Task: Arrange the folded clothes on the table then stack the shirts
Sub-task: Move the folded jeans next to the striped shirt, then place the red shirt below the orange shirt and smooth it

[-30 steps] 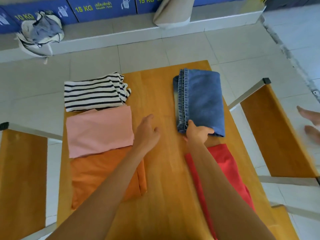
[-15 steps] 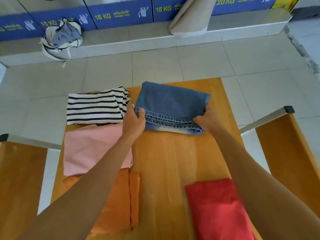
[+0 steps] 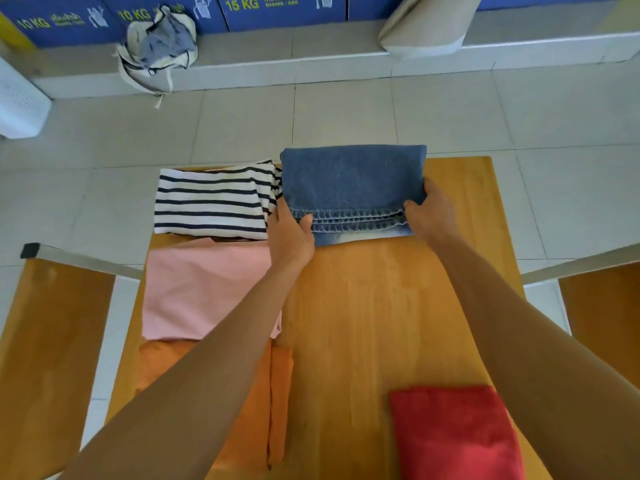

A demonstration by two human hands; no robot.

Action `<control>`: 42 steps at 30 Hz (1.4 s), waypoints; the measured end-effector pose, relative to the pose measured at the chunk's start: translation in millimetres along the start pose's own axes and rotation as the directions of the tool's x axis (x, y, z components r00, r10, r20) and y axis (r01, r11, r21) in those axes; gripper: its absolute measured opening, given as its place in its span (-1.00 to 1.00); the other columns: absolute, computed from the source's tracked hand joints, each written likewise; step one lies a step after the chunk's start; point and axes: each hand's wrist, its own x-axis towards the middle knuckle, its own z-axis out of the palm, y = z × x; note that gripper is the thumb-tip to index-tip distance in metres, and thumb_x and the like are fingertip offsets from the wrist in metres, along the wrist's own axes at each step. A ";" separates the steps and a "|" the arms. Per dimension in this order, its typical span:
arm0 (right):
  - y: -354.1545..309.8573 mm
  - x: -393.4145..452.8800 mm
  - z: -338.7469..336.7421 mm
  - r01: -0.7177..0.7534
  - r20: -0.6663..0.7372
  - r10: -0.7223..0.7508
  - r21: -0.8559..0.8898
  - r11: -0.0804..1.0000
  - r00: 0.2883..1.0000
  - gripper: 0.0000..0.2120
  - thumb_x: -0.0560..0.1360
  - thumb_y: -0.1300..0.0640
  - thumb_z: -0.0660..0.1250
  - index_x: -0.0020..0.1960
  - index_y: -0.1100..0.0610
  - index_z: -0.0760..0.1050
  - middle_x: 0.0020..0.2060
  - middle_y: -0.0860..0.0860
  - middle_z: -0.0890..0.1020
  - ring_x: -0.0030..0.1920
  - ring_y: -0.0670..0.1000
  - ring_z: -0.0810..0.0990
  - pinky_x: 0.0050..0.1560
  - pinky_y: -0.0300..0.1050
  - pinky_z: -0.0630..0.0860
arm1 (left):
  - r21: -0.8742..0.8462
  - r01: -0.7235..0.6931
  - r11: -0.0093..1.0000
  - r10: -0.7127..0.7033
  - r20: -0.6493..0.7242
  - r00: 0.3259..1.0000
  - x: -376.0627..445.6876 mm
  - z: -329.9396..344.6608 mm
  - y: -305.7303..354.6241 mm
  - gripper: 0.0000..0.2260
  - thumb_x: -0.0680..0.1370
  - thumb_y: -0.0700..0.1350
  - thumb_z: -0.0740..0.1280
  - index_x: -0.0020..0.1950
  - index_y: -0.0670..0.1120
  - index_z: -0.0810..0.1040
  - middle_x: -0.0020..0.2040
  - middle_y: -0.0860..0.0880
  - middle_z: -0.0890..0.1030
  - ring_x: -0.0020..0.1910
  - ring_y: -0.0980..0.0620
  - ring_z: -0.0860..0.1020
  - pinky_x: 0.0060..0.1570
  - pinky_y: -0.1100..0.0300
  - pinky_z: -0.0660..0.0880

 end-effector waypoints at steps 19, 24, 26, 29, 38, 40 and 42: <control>109.2 -236.4 -68.4 -0.142 -0.209 0.153 0.068 0.988 0.966 -0.74 0.56 0.09 0.30 0.22 0.13 0.55 0.05 -0.03 0.63 0.04 -0.05 0.56 -0.07 -0.31 0.40 | 0.013 -0.200 0.980 0.150 0.620 0.770 -261.2 8.5 -6.4 -0.47 0.58 0.13 0.20 0.49 -0.09 0.29 0.44 -0.04 0.40 0.40 0.05 0.37 0.40 0.11 0.31; 153.4 -279.6 -83.4 -0.240 -0.032 0.239 -0.197 0.951 0.971 -0.53 0.48 -0.20 0.35 0.21 0.13 0.51 0.10 0.11 0.64 0.07 0.12 0.60 0.07 -0.01 0.53 | 0.018 -0.261 0.965 0.194 0.619 0.761 -300.7 19.6 -13.3 -0.47 0.55 0.13 0.26 0.47 -0.04 0.28 0.40 0.00 0.38 0.40 0.06 0.31 0.39 0.19 0.28; 156.3 -291.2 -77.9 -0.237 0.048 0.251 -0.200 0.951 0.967 -0.46 0.47 -0.21 0.37 0.27 0.15 0.48 0.15 0.12 0.62 0.11 0.13 0.59 0.06 -0.08 0.46 | 0.064 -0.233 0.971 0.151 0.591 0.793 -299.9 17.7 -16.3 -0.41 0.52 0.12 0.31 0.48 -0.05 0.26 0.38 -0.02 0.38 0.39 0.02 0.33 0.38 0.15 0.30; 148.2 -298.4 -63.8 -0.153 0.092 0.174 -0.199 0.968 0.980 -0.46 0.47 -0.19 0.40 0.29 0.14 0.48 0.14 0.13 0.60 0.11 0.11 0.58 0.02 -0.12 0.43 | 0.118 -0.145 0.982 0.036 0.644 0.764 -295.9 6.1 -23.8 -0.28 0.46 0.15 0.38 0.52 -0.03 0.19 0.40 -0.03 0.39 0.38 -0.01 0.37 0.36 0.09 0.34; 97.8 -314.2 12.6 0.116 0.360 -0.011 -0.272 0.955 0.933 -0.46 0.38 -0.22 0.41 0.26 0.03 0.52 0.10 0.05 0.61 0.11 0.07 0.58 0.14 0.01 0.53 | 0.100 0.107 0.989 -0.146 0.727 0.671 -308.0 -68.2 -84.2 -0.58 0.32 0.15 0.46 0.13 0.04 0.61 0.03 0.10 0.67 -0.02 0.11 0.64 0.02 0.13 0.59; 85.9 -325.6 31.9 0.178 0.398 -0.054 -0.281 0.943 0.916 -0.47 0.37 -0.23 0.40 0.25 0.02 0.52 0.10 0.04 0.61 0.11 0.06 0.58 0.15 0.04 0.53 | 0.038 0.196 0.980 -0.166 0.699 0.696 -319.4 -85.4 -100.7 -0.78 0.38 0.00 0.48 0.01 0.05 0.63 -0.05 0.10 0.69 -0.06 0.11 0.65 -0.02 0.18 0.59; 73.8 -341.2 50.4 0.238 0.427 -0.103 -0.276 0.931 0.898 -0.49 0.37 -0.22 0.41 0.23 0.02 0.53 0.10 0.03 0.62 0.11 0.04 0.58 0.15 0.03 0.53 | -0.020 0.283 0.959 -0.200 0.661 0.723 -331.5 -99.2 -119.8 -0.79 0.38 -0.02 0.49 -0.01 0.06 0.62 -0.04 0.06 0.70 -0.07 0.09 0.66 0.00 0.11 0.60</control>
